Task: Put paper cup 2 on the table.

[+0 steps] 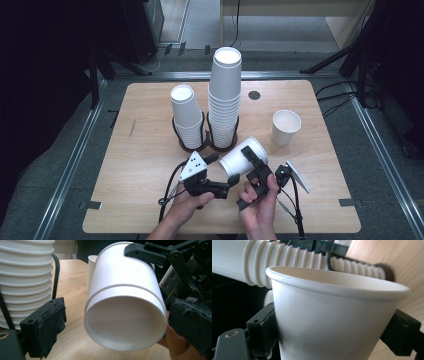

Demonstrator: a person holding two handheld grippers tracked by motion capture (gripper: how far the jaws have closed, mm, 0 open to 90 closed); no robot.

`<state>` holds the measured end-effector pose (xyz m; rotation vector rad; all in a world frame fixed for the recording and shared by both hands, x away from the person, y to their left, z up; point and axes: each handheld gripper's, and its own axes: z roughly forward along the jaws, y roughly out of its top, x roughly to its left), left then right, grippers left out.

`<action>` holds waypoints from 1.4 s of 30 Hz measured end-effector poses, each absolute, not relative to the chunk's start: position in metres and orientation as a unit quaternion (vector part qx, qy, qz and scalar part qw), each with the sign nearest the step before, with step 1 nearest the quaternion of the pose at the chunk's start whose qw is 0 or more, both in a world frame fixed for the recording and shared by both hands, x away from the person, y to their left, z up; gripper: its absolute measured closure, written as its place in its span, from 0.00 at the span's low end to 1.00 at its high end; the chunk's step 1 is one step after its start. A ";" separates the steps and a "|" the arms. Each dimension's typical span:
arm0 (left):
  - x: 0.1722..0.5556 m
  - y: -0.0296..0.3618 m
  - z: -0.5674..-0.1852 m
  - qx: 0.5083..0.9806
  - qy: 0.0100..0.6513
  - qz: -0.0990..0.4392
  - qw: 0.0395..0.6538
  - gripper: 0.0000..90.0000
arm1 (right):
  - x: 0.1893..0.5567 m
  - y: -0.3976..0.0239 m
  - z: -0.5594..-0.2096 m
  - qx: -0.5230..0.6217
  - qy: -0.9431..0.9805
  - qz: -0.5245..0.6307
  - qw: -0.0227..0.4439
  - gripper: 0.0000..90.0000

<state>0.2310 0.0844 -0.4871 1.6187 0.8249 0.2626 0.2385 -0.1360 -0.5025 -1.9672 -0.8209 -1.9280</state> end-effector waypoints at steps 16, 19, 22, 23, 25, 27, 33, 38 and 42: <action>0.234 0.091 -0.487 0.697 0.365 0.113 0.607 0.02 | 0.239 -0.149 -0.491 -0.663 -0.358 -0.657 -0.024 0.15; 0.234 0.091 -0.487 0.696 0.365 0.110 0.608 0.02 | 0.238 -0.150 -0.489 -0.665 -0.364 -0.650 -0.047 0.15; 0.235 0.091 -0.487 0.697 0.366 0.110 0.607 0.02 | 0.237 -0.150 -0.488 -0.658 -0.376 -0.649 -0.061 0.15; 0.235 0.091 -0.487 0.697 0.365 0.109 0.608 0.02 | 0.237 -0.150 -0.487 -0.659 -0.382 -0.644 -0.073 0.15; 0.235 0.092 -0.487 0.697 0.365 0.109 0.608 0.02 | 0.237 -0.149 -0.486 -0.652 -0.394 -0.640 -0.097 0.15; 0.235 0.092 -0.487 0.697 0.365 0.108 0.608 0.02 | 0.236 -0.147 -0.483 -0.648 -0.408 -0.630 -0.126 0.15; 0.234 0.094 -0.487 0.695 0.366 0.110 0.609 0.02 | 0.235 -0.140 -0.479 -0.616 -0.441 -0.621 -0.200 0.15; 0.236 0.098 -0.486 0.693 0.369 0.113 0.609 0.02 | 0.236 -0.136 -0.476 -0.584 -0.457 -0.619 -0.257 0.15; 0.237 0.100 -0.486 0.691 0.373 0.115 0.608 0.02 | 0.237 -0.136 -0.475 -0.555 -0.471 -0.612 -0.309 0.15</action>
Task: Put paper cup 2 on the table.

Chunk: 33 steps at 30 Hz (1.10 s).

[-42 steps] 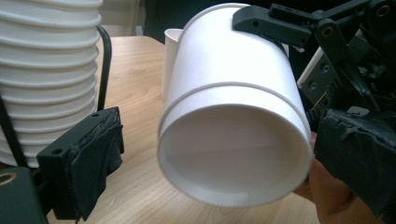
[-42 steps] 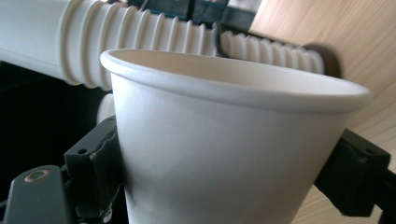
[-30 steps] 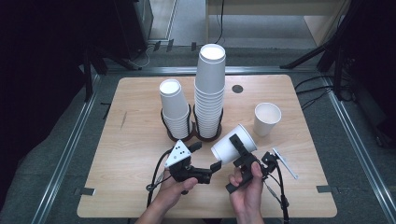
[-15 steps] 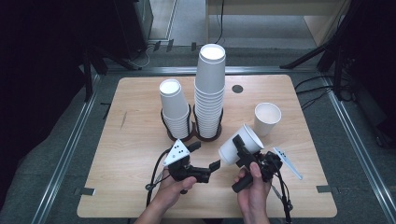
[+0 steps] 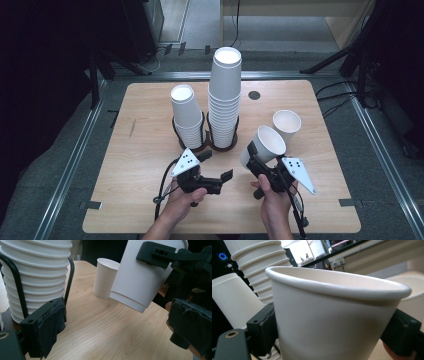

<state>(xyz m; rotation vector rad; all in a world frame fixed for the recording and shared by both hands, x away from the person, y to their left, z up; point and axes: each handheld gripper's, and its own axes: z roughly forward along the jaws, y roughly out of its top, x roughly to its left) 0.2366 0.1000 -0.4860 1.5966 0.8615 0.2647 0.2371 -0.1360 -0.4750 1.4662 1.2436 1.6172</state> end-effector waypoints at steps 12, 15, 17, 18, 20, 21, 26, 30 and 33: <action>0.239 0.107 -0.488 0.690 0.382 0.123 0.603 0.02 | 0.249 -0.133 -0.484 0.479 0.541 0.571 0.390 0.15; 0.240 0.110 -0.489 0.686 0.387 0.129 0.603 0.02 | 0.252 -0.133 -0.489 0.470 0.547 0.571 0.392 0.15; 0.240 0.114 -0.489 0.685 0.390 0.134 0.601 0.02 | 0.254 -0.133 -0.492 0.465 0.551 0.571 0.393 0.15; 0.240 0.116 -0.489 0.684 0.391 0.136 0.601 0.02 | 0.254 -0.133 -0.494 0.462 0.554 0.570 0.394 0.15; 0.240 0.120 -0.490 0.681 0.396 0.137 0.601 0.02 | 0.256 -0.132 -0.498 0.458 0.557 0.571 0.393 0.15; 0.240 0.122 -0.490 0.679 0.399 0.139 0.600 0.02 | 0.256 -0.132 -0.499 0.455 0.558 0.571 0.395 0.15; 0.238 0.133 -0.496 0.680 0.412 0.155 0.586 0.02 | 0.262 -0.130 -0.512 0.447 0.564 0.569 0.397 0.15; 0.238 0.143 -0.502 0.678 0.426 0.171 0.575 0.02 | 0.267 -0.131 -0.519 0.451 0.564 0.571 0.391 0.15; 0.237 0.153 -0.509 0.674 0.438 0.183 0.565 0.02 | 0.270 -0.129 -0.524 0.441 0.571 0.568 0.395 0.15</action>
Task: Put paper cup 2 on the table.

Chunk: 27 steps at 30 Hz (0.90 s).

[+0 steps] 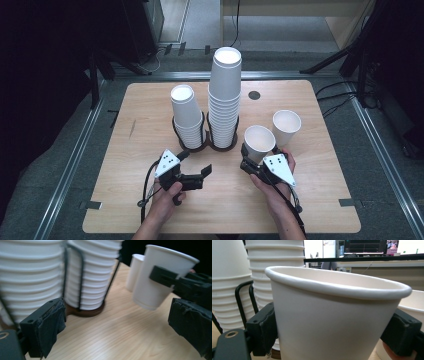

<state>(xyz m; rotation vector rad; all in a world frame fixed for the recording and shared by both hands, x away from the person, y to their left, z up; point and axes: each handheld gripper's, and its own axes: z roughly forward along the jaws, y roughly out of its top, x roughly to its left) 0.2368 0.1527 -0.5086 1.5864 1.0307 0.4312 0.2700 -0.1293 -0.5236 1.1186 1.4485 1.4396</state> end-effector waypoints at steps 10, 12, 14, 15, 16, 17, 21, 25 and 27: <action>0.227 0.195 -0.527 0.664 0.483 0.217 0.529 0.02 | 0.280 -0.127 -0.535 0.433 0.595 0.545 0.401 0.15; 0.225 0.202 -0.528 0.662 0.488 0.224 0.522 0.02 | 0.281 -0.126 -0.536 0.430 0.601 0.541 0.401 0.15; 0.223 0.207 -0.530 0.664 0.491 0.231 0.515 0.02 | 0.283 -0.127 -0.537 0.430 0.605 0.537 0.401 0.15; 0.222 0.210 -0.531 0.663 0.495 0.235 0.510 0.02 | 0.283 -0.127 -0.537 0.431 0.607 0.535 0.400 0.15; 0.221 0.213 -0.532 0.664 0.496 0.238 0.507 0.02 | 0.284 -0.128 -0.537 0.431 0.609 0.532 0.401 0.15; 0.219 0.216 -0.532 0.665 0.497 0.240 0.503 0.02 | 0.284 -0.129 -0.538 0.431 0.610 0.530 0.402 0.15; 0.216 0.228 -0.534 0.661 0.505 0.251 0.495 0.02 | 0.285 -0.131 -0.538 0.425 0.615 0.526 0.405 0.15; 0.215 0.240 -0.537 0.653 0.516 0.258 0.491 0.02 | 0.286 -0.133 -0.540 0.427 0.621 0.519 0.404 0.14; 0.216 0.244 -0.538 0.648 0.522 0.260 0.490 0.02 | 0.287 -0.134 -0.541 0.427 0.624 0.517 0.403 0.14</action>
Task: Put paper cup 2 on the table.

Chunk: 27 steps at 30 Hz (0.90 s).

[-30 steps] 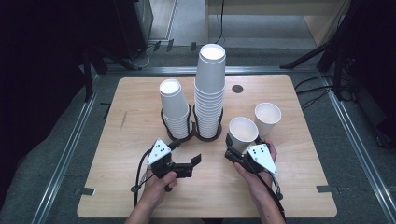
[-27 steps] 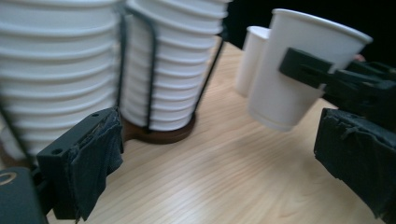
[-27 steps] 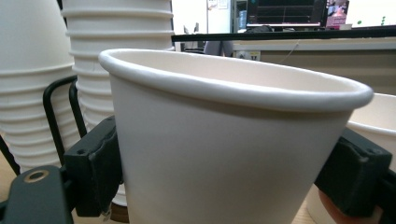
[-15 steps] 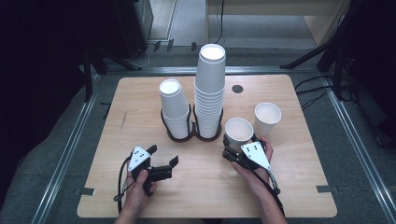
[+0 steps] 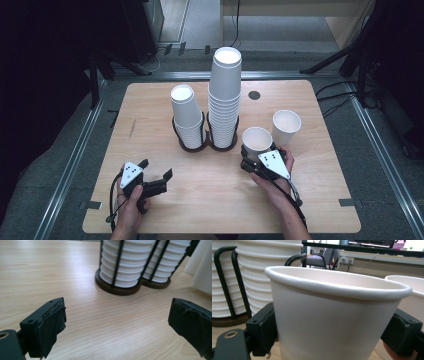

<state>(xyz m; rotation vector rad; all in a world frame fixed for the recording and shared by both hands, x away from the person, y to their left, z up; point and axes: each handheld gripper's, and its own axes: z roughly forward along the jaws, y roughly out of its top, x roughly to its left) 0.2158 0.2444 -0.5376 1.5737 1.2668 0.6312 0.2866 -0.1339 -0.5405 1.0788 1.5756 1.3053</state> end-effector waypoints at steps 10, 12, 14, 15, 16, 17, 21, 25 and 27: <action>0.210 0.261 -0.540 0.642 0.530 0.272 0.483 0.02 | 0.288 -0.138 -0.543 0.443 0.633 0.503 0.387 0.14; 0.211 0.265 -0.541 0.639 0.535 0.273 0.481 0.02 | 0.288 -0.139 -0.543 0.448 0.635 0.505 0.376 0.13; 0.212 0.268 -0.542 0.635 0.539 0.271 0.482 0.02 | 0.287 -0.139 -0.544 0.448 0.634 0.506 0.376 0.13; 0.212 0.270 -0.543 0.632 0.543 0.268 0.484 0.02 | 0.287 -0.140 -0.543 0.448 0.634 0.506 0.376 0.13; 0.213 0.271 -0.543 0.630 0.545 0.267 0.484 0.02 | 0.287 -0.140 -0.543 0.449 0.634 0.506 0.374 0.13; 0.213 0.271 -0.544 0.630 0.546 0.267 0.484 0.02 | 0.287 -0.140 -0.543 0.448 0.635 0.506 0.374 0.13; 0.213 0.271 -0.544 0.632 0.544 0.270 0.481 0.02 | 0.286 -0.141 -0.543 0.448 0.638 0.504 0.372 0.12; 0.214 0.271 -0.546 0.633 0.546 0.268 0.479 0.02 | 0.284 -0.142 -0.542 0.447 0.642 0.501 0.370 0.12; 0.215 0.271 -0.546 0.633 0.546 0.267 0.480 0.02 | 0.284 -0.142 -0.542 0.444 0.644 0.502 0.368 0.12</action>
